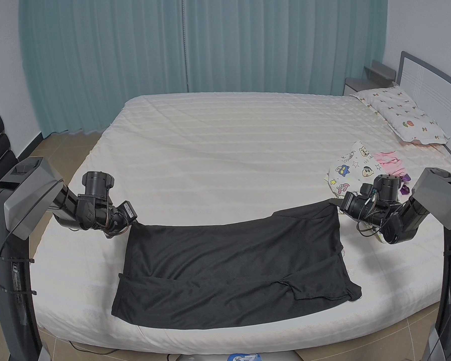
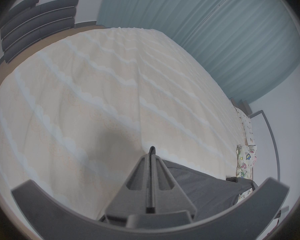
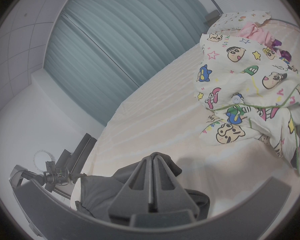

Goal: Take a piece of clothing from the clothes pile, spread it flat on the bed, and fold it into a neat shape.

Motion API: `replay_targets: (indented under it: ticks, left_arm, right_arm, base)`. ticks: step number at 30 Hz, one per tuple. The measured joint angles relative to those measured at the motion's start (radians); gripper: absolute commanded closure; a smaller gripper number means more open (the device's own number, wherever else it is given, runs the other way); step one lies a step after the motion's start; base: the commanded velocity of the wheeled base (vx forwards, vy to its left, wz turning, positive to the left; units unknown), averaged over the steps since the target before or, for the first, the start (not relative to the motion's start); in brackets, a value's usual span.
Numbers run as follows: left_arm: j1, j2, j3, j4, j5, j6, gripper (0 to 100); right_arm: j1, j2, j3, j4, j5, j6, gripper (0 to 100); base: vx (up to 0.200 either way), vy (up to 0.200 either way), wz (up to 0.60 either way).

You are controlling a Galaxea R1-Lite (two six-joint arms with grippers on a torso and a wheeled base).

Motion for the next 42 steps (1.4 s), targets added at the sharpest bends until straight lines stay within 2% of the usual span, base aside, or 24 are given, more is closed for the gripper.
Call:
replay_targets:
  ticks: [14,24,35,42]
  left_arm:
    - [0.046,-0.027,0.02,0.0,-0.001,-0.009,100]
    - [0.056,-0.068,0.085,-0.007,-0.015,-0.007,100]
    - [0.056,-0.113,0.229,-0.162,-0.018,0.001,100]
    - [0.056,-0.117,0.267,-0.184,-0.021,0.001,100]
  right_arm:
    - [-0.018,-0.002,-0.02,-0.003,-0.005,0.006,100]
    - [-0.022,-0.023,0.015,-0.025,0.0,0.005,100]
    - [-0.027,-0.064,0.113,-0.035,0.033,-0.005,100]
    - [-0.023,-0.061,0.122,-0.039,0.037,-0.005,100]
  base:
    - [0.0,0.0,0.0]
    - [0.0,0.0,0.0]
    - [0.0,0.0,0.0]
    - [0.0,0.0,0.0]
